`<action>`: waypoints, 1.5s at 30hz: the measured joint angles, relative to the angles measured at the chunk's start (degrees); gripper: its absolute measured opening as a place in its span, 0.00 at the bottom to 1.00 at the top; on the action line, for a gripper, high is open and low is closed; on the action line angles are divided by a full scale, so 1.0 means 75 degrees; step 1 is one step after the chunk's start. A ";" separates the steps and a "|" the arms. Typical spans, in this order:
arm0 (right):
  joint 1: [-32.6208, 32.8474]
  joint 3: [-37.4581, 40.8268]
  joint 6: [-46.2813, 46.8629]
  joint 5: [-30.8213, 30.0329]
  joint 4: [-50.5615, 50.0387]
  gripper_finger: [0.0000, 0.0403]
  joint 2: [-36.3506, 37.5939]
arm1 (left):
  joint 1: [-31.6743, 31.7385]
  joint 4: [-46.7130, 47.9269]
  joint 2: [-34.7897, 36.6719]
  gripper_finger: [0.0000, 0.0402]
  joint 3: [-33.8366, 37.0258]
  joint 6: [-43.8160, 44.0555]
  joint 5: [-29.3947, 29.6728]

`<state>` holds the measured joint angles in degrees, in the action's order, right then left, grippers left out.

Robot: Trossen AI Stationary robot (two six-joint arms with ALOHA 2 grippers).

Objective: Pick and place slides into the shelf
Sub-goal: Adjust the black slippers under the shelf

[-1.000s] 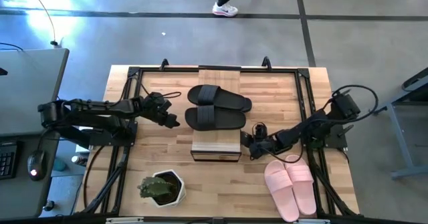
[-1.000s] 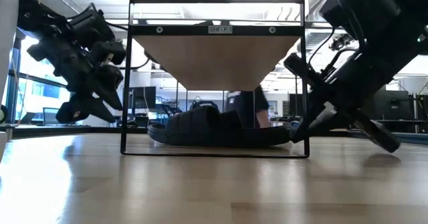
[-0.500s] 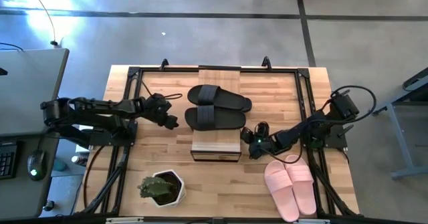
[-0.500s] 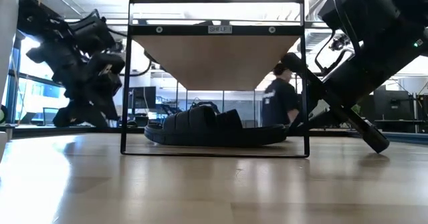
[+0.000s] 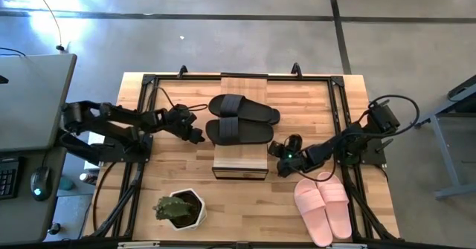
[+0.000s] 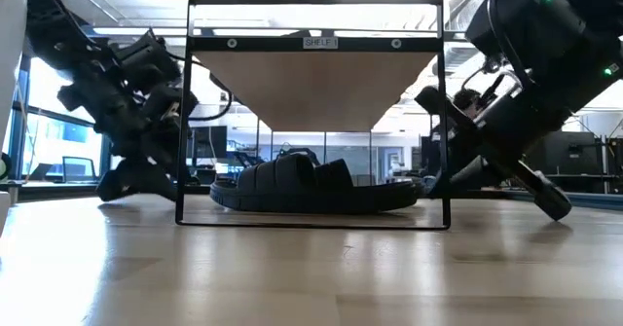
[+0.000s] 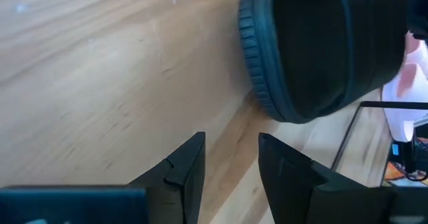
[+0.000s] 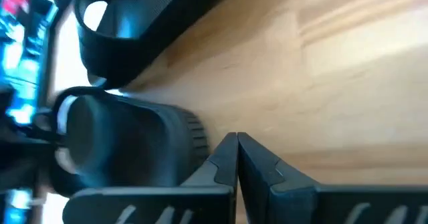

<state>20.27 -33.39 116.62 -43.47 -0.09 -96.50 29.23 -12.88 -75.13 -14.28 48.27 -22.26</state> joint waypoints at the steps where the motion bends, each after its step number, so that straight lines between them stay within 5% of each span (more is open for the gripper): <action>1: 0.0033 0.0007 -0.0230 0.0003 -0.0124 0.00 -0.0001 | 0.0000 -0.0121 -0.0163 0.30 -0.0003 0.0002 -0.0022; 11: 0.1098 0.0054 -0.2417 -0.0005 -0.0385 0.00 0.0112 | 0.0006 -0.0459 -0.0561 0.30 -0.0058 0.0057 -0.0298; 18: 0.2124 0.0047 -0.3389 -0.1320 -0.1330 0.00 0.0115 | 0.0012 -0.0423 -0.0539 0.30 -0.0055 -0.0213 -0.0489; 24: 0.2042 0.0041 -0.3831 -0.1658 -0.1481 0.00 0.0121 | 0.0006 -0.0484 -0.0545 0.30 -0.0050 -0.0204 -0.0528; 33: 0.1662 0.1148 -0.5781 -0.1687 0.3310 0.00 -0.0443 | 0.0003 -0.0587 -0.0554 0.30 -0.0050 -0.0151 -0.0667; 36: 0.1499 0.1403 -0.6224 -0.1719 0.4054 0.00 -0.0479 | 0.0003 -0.0690 -0.0560 0.30 -0.0044 -0.0121 -0.0730; 45: 0.0318 0.1071 -0.8391 0.0234 0.4627 0.00 -0.0479 | 0.0000 -0.0830 -0.0559 0.30 -0.0044 0.0007 -0.0835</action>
<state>22.65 -25.35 53.69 -41.72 34.61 -100.09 29.23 -19.11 -79.32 -14.61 48.32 -28.52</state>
